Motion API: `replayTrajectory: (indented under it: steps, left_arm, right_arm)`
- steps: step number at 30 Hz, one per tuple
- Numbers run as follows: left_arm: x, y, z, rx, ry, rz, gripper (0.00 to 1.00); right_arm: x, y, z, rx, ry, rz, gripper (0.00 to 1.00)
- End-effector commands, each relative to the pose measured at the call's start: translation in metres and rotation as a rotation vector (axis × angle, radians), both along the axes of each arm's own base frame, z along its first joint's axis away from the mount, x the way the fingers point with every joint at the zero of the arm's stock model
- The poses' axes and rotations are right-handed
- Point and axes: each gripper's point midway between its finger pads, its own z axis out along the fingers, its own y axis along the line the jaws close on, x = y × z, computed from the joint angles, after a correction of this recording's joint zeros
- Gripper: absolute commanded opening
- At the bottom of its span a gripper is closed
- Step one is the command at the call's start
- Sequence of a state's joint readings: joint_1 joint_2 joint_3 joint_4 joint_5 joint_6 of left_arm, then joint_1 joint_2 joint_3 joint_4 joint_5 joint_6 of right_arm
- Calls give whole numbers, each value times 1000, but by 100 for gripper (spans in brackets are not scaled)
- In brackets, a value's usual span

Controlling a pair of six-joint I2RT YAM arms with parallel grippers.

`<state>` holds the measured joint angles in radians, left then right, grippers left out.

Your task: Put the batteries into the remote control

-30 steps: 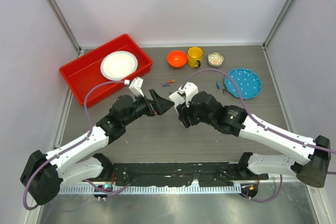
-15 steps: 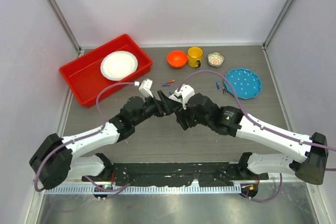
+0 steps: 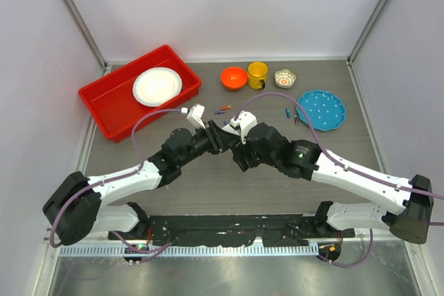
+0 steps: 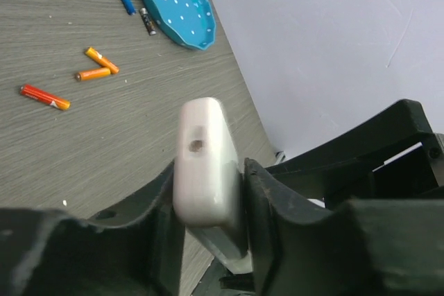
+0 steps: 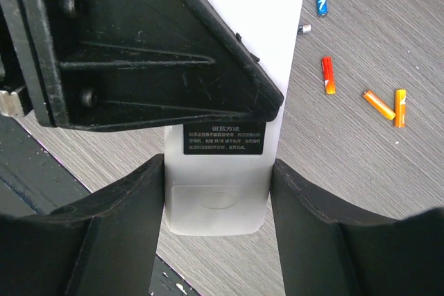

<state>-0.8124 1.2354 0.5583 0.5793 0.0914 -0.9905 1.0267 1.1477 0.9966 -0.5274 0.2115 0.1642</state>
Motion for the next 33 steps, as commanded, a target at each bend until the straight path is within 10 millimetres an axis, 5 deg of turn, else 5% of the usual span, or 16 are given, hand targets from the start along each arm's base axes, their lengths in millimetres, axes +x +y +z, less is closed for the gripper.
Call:
replayTrajectory:
  steps: [1,5,8,11,12,14,17,23,25,28,29,31,33]
  left_arm:
    - [0,-5,12,-38,-45,-13,35]
    - [-2,-6,10,-38,-48,-22,20]
    - [-2,-6,8,-36,-48,-25,0]
    - [-2,-5,7,-48,-50,-17,0]
    - [-2,-4,8,-56,-54,-12,0]
    - [-1,-2,9,-60,-57,2,0]
    - [5,5,12,-67,-74,49,0]
    - [21,22,26,-62,-128,167,0]
    - [25,30,28,-61,-162,210,0]
    - [25,44,32,-79,-210,262,0]
    - [25,48,34,-80,-230,276,0]
    - [22,52,35,-93,-257,280,0]
    - [19,54,36,-109,-283,275,0]
  right_arm:
    - [10,13,30,79,-56,-20,1]
    - [10,14,29,74,-54,-19,1]
    - [10,15,31,76,-52,-18,1]
    - [8,16,36,99,-46,-17,28]
    - [7,16,38,105,-45,-16,48]
    - [4,18,45,133,-35,-13,64]
    - [-2,18,63,182,-36,5,75]
    - [-21,4,99,288,-43,34,82]
    - [-14,-5,102,331,-73,-40,82]
    - [-3,-22,97,467,-99,-212,84]
    - [-4,-29,80,500,-83,-255,87]
    - [-1,-29,88,654,-89,-303,89]
    - [-2,-31,75,763,-35,-368,90]
